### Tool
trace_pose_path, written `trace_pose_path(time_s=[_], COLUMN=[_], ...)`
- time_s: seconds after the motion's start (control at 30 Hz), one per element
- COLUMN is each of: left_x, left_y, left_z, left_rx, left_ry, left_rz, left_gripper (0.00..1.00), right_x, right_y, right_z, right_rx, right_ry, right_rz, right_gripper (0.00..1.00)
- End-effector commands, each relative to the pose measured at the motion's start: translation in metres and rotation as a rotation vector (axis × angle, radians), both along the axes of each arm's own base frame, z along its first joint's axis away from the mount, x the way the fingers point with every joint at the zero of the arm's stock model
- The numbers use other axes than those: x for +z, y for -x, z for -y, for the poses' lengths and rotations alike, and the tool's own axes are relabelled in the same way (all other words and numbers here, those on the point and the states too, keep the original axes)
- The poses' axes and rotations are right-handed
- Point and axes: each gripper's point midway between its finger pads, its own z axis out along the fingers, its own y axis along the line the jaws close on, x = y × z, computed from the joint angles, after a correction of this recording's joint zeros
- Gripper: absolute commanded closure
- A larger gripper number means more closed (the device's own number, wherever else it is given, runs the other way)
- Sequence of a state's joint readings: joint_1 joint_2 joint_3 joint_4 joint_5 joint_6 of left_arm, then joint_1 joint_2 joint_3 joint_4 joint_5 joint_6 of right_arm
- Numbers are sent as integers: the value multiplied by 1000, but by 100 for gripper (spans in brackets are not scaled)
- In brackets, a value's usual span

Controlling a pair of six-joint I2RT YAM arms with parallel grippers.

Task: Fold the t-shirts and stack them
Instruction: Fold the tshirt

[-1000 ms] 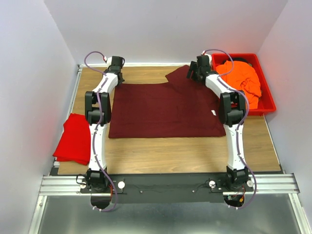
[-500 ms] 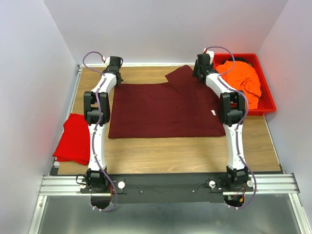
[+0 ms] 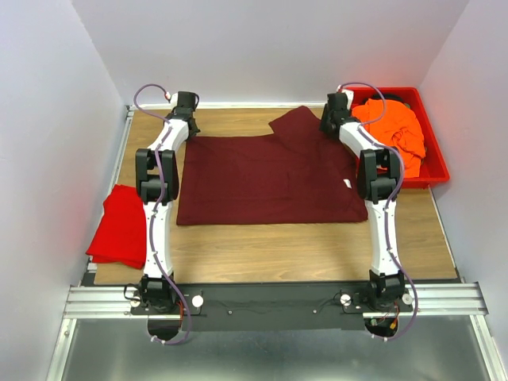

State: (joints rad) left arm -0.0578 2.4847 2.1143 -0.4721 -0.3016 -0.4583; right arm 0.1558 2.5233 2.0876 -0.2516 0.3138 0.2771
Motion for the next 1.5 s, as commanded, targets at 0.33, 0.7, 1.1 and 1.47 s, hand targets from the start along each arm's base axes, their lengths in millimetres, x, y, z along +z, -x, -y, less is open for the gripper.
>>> trace_pose_path(time_s=[0.33,0.7,1.1,1.47], left_x=[8,19,30,50], left_y=[4,-13,-25,-21], left_z=[-16,-16,-13,-36], left_rx=[-6,-43,-77,-38], left_ry=[12,27,41,60], left_rz=[-11,25,74,113], left_gripper=[100,100,100,100], right_x=[-25,-11,17,48], right_y=[-4,-13,-23,-13], right_z=[-22,-18,-20,-7], right_rx=[26,36,59,27], right_ry=[-179,-251,-339,-324], right_rz=[-38,-10,41,69], right_gripper=[58,93,100,100])
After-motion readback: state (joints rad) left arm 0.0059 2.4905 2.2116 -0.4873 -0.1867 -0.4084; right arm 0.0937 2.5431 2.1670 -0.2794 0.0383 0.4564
